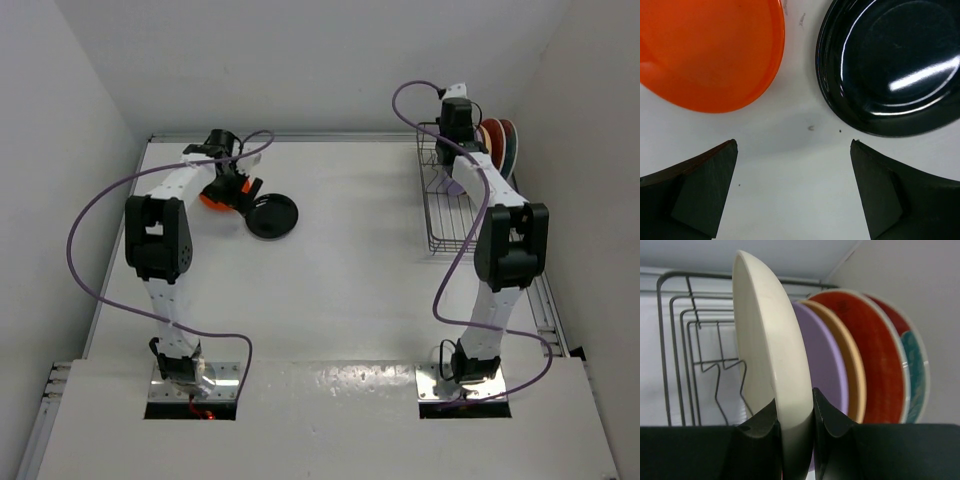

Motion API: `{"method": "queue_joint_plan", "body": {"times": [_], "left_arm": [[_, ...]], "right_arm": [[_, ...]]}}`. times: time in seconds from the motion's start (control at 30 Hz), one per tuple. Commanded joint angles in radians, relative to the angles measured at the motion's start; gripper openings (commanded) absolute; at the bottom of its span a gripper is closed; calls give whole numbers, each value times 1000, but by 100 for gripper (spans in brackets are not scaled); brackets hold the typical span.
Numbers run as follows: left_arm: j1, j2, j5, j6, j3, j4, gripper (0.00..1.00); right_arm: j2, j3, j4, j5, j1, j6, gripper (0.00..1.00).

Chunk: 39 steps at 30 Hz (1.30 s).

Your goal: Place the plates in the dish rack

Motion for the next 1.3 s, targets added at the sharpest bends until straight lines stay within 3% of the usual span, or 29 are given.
{"method": "queue_joint_plan", "body": {"times": [0.0,0.13,0.23,0.27,0.3,0.47,0.7,0.83,0.87,0.97,1.1,1.17,1.2,1.27], "left_arm": [[-6,41,14,-37,-5,36,100],[-6,69,48,-37,4,45,100],[-6,95,72,-37,14,45,100],[-6,110,88,-37,14,45,100],[-6,119,88,-46,27,45,100],[-6,164,152,-55,63,45,91],[-16,230,250,-74,96,45,65],[-16,251,273,-74,96,27,36],[-16,251,273,-74,96,27,19],[-16,230,273,-74,96,17,0],[-16,186,335,-74,146,-12,0],[-16,161,367,-63,188,-27,0],[-16,134,411,-53,201,-39,0],[-25,107,471,-30,246,-50,0]], "right_arm": [[12,-15,-17,-59,-13,110,0],[12,-14,-63,-124,-37,196,4],[8,-3,-85,-127,-39,193,18],[4,3,-103,-135,-39,191,36],[1,9,-115,-141,-36,188,44],[-75,18,-148,-167,-36,179,64],[-202,-20,-175,-198,-8,172,72],[-293,-81,-168,-198,7,182,73],[-307,-97,-171,-201,8,184,73],[-360,-118,-203,-222,19,204,73],[-428,-143,-258,-361,59,210,73],[-454,-164,-300,-506,108,230,73],[-451,-182,-300,-697,133,240,75],[-413,-199,-288,-840,168,294,80]]}}
